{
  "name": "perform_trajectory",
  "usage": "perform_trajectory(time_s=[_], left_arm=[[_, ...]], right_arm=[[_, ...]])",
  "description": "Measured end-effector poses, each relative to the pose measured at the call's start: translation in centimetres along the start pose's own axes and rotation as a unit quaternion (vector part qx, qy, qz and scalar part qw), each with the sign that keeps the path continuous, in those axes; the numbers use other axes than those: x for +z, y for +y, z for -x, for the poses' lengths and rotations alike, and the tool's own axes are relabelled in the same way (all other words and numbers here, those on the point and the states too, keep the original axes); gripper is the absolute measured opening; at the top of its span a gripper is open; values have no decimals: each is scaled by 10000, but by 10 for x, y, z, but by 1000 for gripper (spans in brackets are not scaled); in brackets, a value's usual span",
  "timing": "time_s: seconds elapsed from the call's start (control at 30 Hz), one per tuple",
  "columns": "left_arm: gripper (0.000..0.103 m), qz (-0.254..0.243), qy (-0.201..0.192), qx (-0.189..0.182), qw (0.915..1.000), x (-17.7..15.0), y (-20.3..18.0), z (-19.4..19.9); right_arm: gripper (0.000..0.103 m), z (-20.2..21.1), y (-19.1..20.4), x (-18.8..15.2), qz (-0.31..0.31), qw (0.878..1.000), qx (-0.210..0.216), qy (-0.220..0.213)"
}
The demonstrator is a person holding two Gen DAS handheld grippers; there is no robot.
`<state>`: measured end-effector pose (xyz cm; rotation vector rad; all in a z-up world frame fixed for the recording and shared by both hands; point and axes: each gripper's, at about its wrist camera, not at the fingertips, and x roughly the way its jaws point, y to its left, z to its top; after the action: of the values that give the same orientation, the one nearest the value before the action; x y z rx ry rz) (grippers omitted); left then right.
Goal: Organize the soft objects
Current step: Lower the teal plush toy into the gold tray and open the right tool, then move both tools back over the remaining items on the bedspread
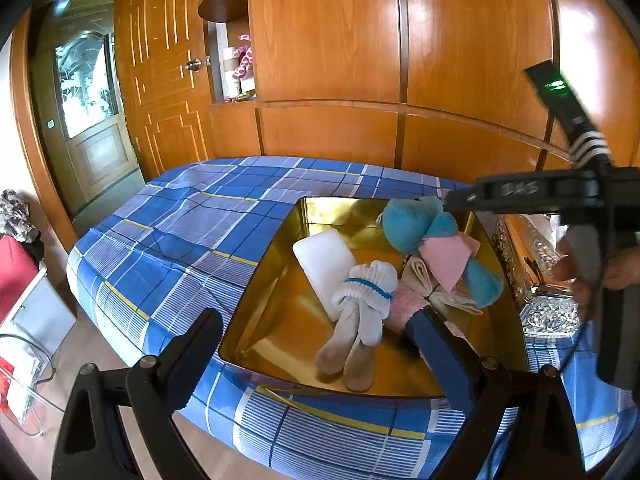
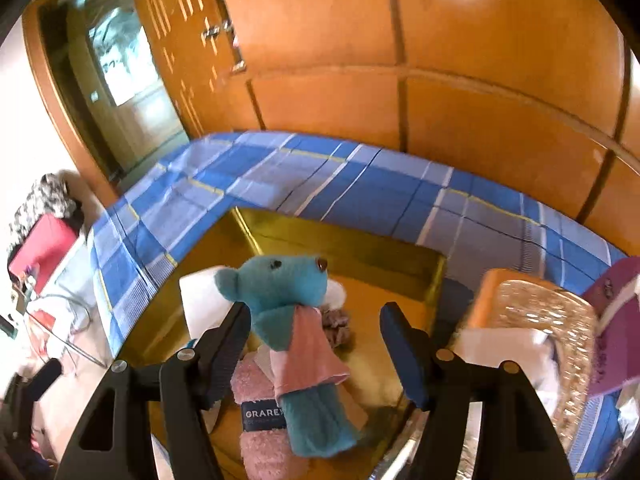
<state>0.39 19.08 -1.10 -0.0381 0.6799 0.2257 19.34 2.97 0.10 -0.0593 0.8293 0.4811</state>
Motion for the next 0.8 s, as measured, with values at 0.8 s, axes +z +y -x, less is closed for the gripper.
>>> perform_trajectory(time_s=[0.8], left_arm=[[97,-470,-186,-300,9983,7,-42,18]], right_arm=[[68,117,-49,-94,122,9963,-571,-634]])
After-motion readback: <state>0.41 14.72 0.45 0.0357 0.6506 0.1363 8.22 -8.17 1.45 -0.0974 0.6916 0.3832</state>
